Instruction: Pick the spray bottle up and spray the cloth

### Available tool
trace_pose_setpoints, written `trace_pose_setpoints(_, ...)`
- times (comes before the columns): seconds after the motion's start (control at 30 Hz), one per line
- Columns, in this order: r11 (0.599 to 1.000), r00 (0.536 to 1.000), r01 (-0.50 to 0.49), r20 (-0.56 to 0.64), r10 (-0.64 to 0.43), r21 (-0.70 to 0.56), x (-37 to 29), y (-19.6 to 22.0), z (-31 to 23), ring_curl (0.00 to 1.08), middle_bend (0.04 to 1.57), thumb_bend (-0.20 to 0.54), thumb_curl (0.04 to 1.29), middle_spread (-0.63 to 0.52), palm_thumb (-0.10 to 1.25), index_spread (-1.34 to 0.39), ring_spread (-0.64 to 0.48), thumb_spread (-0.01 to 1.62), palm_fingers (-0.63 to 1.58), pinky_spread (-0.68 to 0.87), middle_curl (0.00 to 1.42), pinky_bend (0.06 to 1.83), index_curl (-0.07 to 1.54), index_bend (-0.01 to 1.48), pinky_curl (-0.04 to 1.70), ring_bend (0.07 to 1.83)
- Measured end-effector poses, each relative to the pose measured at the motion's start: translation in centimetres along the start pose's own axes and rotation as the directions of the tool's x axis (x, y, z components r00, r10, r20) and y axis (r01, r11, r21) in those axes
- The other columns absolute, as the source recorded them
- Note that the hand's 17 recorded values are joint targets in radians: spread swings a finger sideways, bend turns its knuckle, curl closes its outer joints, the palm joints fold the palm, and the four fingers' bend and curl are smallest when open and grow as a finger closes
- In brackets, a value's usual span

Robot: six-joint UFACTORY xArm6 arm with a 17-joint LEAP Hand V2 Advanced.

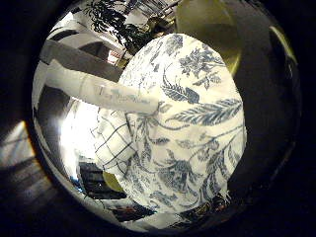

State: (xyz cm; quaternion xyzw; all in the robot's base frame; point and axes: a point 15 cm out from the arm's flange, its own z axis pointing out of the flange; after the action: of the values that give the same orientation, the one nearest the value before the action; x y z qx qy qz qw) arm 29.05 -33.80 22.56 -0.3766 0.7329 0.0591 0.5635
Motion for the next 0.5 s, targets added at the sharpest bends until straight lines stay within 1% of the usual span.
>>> trace_pose_setpoints(0.1, 0.999, 1.000, -0.004, -0.008, 0.004, -0.033, 0.8, -0.9, 1.8, 0.24, 0.34, -0.024, 0.35, 0.09, 0.66, -0.17, 0.19, 1.05, 0.18, 0.36, 0.38, 0.53, 0.31, 0.16, 0.19, 0.50)
trace_pose_setpoints(0.27, 0.995, 1.000, 0.003, 0.013, -0.002, -0.098, 1.0, -1.3, 5.2, 0.24, 0.35, -0.024, 0.34, 0.11, 0.66, -0.16, 0.19, 1.04, 0.18, 0.36, 0.38, 0.52, 0.30, 0.15, 0.20, 0.48)
trace_pose_setpoints(0.5, 0.982, 0.999, 0.049, 0.026, -0.045, -0.180, -0.7, -1.0, 9.7, 0.24, 0.36, -0.026, 0.33, 0.12, 0.64, -0.13, 0.19, 1.03, 0.21, 0.35, 0.37, 0.50, 0.29, 0.16, 0.22, 0.47)
